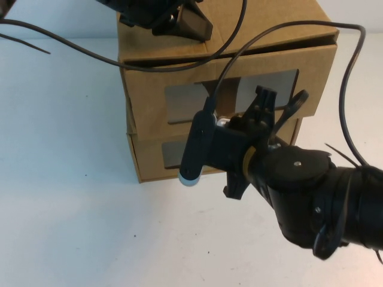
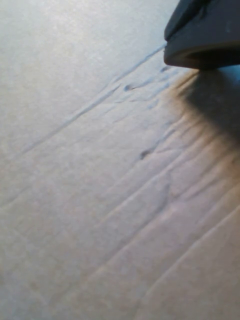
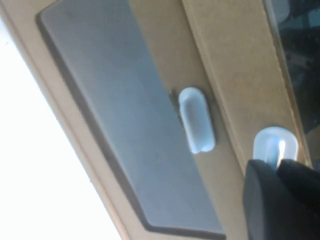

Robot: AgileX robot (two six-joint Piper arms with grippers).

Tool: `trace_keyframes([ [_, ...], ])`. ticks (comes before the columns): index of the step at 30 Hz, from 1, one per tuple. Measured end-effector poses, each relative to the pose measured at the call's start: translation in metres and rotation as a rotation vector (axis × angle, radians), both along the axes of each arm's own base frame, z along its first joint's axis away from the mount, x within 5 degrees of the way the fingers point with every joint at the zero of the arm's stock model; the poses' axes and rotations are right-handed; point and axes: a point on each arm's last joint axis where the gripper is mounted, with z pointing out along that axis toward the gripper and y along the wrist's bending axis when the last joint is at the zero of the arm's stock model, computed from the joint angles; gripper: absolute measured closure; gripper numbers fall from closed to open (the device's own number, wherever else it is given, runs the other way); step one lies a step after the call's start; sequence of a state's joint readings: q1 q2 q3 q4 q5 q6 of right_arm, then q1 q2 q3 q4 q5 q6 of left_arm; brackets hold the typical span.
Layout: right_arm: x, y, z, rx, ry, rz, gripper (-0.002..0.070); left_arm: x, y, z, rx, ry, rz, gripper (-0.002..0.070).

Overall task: Open the shoe box
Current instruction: 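Pull the top drawer of the cardboard box fully open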

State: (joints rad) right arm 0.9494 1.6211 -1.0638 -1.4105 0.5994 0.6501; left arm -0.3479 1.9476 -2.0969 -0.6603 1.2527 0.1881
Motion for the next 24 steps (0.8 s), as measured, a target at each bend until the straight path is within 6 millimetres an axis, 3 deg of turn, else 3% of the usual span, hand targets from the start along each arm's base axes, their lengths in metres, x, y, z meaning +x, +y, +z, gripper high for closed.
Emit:
trace_keyframes([
  [15, -0.050, -0.011, 0.005, 0.064, 0.093, 0.000, 0.0669, 0.000, 0.000, 0.000, 0.000, 0.000, 0.000, 0.0682],
  [24, -0.090, -0.006, -0.005, -0.004, 0.161, -0.002, 0.0669, 0.000, 0.000, 0.000, 0.002, -0.001, 0.000, 0.0682],
])
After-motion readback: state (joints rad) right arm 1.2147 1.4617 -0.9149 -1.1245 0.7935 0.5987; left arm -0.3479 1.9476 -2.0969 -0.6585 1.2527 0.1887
